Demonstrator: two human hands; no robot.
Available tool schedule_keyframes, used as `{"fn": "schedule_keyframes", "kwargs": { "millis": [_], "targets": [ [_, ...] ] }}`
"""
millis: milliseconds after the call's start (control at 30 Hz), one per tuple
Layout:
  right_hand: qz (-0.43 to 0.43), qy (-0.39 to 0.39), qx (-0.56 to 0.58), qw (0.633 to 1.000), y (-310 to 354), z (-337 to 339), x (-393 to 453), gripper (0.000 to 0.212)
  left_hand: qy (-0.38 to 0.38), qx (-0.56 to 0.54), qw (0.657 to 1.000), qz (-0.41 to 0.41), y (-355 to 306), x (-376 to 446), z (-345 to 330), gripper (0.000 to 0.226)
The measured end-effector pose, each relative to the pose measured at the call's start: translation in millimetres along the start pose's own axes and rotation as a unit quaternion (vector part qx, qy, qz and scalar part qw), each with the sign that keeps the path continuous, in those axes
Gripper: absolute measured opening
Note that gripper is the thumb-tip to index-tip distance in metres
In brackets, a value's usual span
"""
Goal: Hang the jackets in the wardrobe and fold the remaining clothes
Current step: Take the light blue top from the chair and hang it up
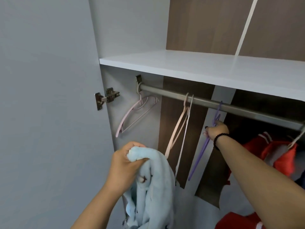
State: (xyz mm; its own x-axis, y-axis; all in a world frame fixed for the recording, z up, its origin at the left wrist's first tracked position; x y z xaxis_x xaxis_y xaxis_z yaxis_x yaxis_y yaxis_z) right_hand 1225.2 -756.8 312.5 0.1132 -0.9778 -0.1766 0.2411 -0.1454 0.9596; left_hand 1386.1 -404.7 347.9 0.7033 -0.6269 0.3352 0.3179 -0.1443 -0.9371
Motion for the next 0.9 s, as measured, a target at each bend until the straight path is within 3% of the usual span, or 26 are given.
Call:
{"fn": "schedule_keyframes", "kwargs": {
  "millis": [167,300,367,467,667,767,900],
  "targets": [
    [0.036,-0.062,0.011,0.997,7,13,-1,0.028,-0.021,0.004,1.000,-0.006,-3,-6,2,0.026],
    [0.072,-0.067,0.005,0.995,13,25,-18,0.031,-0.036,0.019,0.999,0.000,-2,-8,3,0.028],
    [0.082,-0.068,-0.007,0.994,15,34,-31,0.032,-0.035,0.051,0.998,0.002,1,-9,2,0.025],
    [0.099,-0.081,-0.059,0.990,21,56,-59,0.012,-0.019,0.124,0.992,-0.013,0,-10,2,0.022],
    [0.130,-0.054,-0.134,0.981,16,86,-145,0.012,0.054,0.214,0.973,-0.071,-21,-17,10,0.030],
    [0.147,-0.075,-0.203,0.965,13,97,-198,0.025,0.062,0.231,0.966,-0.094,-33,-29,23,0.039],
    [0.107,-0.057,-0.105,0.987,-2,110,-264,0.018,0.050,0.213,0.969,-0.112,-40,-50,45,0.048]
  ]
}}
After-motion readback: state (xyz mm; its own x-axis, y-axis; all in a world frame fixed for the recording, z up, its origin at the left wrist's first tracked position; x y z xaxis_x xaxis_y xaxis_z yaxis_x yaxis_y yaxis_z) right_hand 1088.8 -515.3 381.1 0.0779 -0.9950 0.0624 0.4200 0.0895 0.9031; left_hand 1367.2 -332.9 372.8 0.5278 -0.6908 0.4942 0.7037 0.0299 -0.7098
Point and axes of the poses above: each hand's wrist, its own x-axis towards the middle knuckle, its own z-axis out of the back of the hand, y = z × x, the point moved 8 cm from there along x, towards the middle knuckle, and after that the axes turned 1 degree about -z, right-handed, at the moved point
